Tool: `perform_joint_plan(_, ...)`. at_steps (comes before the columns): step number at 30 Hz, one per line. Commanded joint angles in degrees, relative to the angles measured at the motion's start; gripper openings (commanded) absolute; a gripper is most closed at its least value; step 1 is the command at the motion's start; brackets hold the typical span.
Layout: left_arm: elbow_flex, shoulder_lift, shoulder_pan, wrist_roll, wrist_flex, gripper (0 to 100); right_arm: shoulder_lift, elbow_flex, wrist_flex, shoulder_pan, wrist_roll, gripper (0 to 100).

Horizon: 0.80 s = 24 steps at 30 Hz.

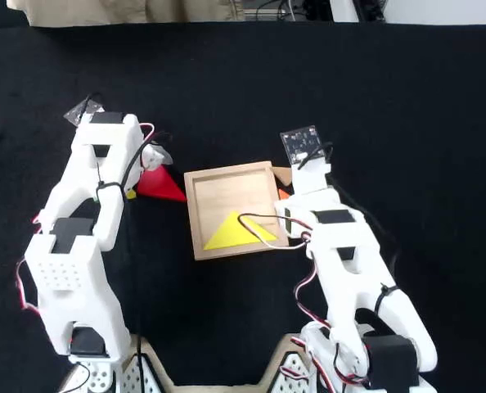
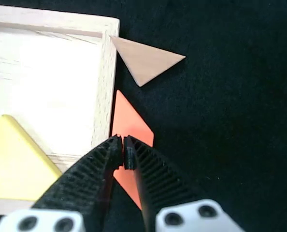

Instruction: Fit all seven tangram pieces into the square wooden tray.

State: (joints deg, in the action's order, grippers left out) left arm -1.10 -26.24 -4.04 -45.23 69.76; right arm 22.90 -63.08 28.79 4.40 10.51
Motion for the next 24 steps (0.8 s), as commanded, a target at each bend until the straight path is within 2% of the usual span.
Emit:
perform_joint_plan(1, -3.3, 0.5, -0.4, 0.6, 0.2, 36, 2.2, 0.4, -1.1, 0.9, 0.7, 1.1)
perform_joint_plan(12, -4.5, -3.2, -0.4, 0.8, 0.1, 36, 2.2, 0.3, -1.1, 0.9, 0.7, 1.1)
perform_joint_plan(24, -20.6, -13.3, -0.8, 2.6, 10.1, 36, 2.2, 0.0, -1.1, 2.2, 0.7, 1.1)
